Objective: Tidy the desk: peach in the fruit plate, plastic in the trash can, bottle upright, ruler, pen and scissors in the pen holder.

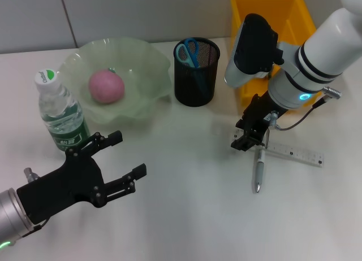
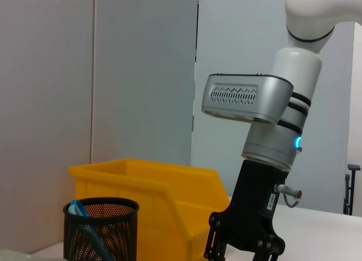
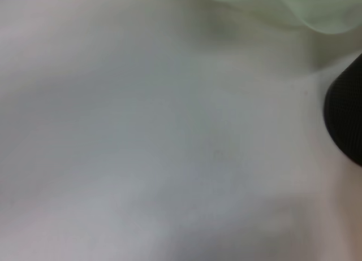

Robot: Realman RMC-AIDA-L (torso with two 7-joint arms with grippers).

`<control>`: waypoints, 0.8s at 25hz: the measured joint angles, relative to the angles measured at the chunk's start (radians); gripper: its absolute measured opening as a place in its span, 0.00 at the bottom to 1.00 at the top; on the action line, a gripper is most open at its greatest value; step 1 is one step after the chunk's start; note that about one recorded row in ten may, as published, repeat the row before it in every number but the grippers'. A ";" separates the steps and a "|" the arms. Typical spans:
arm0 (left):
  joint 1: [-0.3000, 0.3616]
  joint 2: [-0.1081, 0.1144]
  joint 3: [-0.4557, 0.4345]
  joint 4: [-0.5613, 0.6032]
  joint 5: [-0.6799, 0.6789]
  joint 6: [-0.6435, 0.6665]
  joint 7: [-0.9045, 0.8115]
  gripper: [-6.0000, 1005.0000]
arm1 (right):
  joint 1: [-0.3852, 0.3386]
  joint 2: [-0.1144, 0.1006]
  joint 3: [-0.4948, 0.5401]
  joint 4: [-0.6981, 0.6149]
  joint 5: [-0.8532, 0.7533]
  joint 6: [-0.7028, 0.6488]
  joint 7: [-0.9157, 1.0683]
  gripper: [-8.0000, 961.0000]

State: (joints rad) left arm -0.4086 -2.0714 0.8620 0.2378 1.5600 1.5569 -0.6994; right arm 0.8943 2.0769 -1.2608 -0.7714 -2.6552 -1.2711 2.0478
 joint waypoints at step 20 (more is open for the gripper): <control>0.001 0.001 0.000 -0.002 -0.012 0.005 0.000 0.84 | 0.004 0.001 0.000 0.017 -0.001 0.008 0.006 0.41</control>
State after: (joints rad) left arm -0.4074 -2.0709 0.8620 0.2362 1.5477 1.5623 -0.6994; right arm 0.8979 2.0782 -1.2609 -0.7541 -2.6557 -1.2629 2.0533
